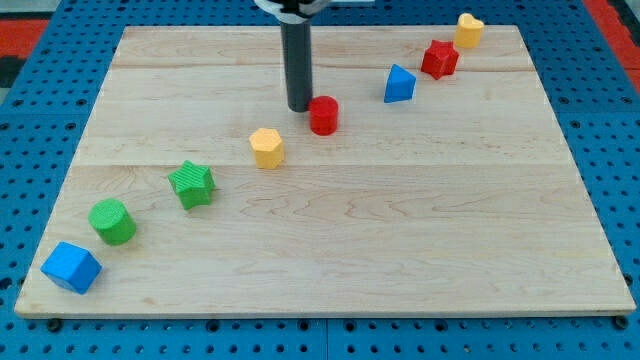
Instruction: Move the yellow hexagon slight towards right
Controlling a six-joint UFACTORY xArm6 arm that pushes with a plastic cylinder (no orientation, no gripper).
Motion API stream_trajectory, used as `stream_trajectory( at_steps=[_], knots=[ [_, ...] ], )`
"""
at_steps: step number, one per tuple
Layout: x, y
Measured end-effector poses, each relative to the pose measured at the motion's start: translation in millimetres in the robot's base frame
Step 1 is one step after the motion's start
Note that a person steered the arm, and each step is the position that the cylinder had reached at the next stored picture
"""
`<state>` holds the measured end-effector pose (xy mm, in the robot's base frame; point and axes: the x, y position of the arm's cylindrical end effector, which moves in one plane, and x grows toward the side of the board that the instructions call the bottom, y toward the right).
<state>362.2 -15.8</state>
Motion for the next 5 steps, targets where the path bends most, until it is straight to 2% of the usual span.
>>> stream_trajectory(
  at_steps=[1, 2, 3, 4, 5],
  knots=[
    [8, -38],
    [8, -132],
    [42, -126],
    [47, -69],
    [61, -74]
  ],
)
